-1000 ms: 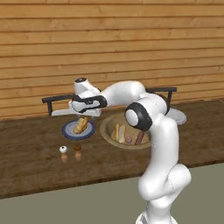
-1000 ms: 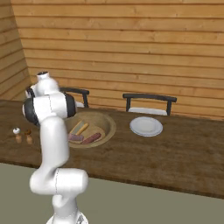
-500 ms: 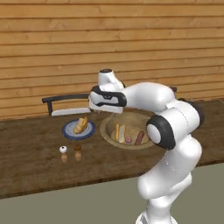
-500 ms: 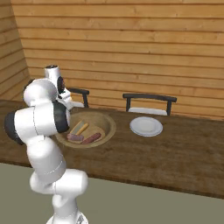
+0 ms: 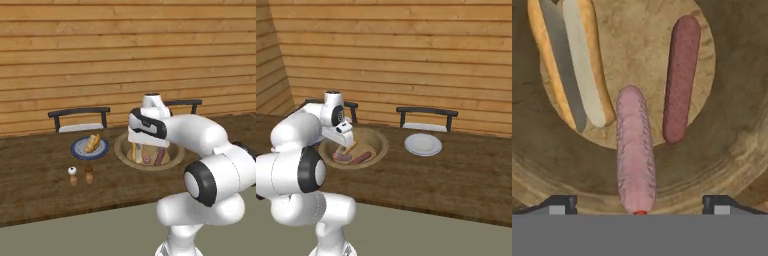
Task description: Place one bun and one sausage from the bowl on each plate.
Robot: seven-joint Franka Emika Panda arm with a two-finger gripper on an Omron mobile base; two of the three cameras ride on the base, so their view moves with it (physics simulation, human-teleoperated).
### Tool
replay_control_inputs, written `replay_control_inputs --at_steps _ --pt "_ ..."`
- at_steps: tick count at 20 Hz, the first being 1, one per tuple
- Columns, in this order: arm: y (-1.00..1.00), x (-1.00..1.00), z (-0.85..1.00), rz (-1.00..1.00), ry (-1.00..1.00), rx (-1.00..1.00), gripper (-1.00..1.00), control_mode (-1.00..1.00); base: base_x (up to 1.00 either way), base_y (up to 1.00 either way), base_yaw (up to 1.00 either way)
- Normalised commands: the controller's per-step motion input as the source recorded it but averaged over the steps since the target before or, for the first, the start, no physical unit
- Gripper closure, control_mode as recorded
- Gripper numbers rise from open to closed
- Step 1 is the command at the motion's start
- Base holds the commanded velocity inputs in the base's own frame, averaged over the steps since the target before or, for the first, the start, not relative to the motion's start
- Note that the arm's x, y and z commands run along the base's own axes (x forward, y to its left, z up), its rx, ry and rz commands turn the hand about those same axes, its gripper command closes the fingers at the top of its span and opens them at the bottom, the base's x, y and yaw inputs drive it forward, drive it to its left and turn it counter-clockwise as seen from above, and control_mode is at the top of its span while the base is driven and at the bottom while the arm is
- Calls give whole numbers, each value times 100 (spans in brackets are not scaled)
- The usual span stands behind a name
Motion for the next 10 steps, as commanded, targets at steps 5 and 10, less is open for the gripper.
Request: replay_control_inputs --at_steps 5,10 --pt "1 0 -33 0 8 0 -100 -100 0 0 0" --pt "0 -10 -56 0 15 -1 -100 -100 0 0 0"
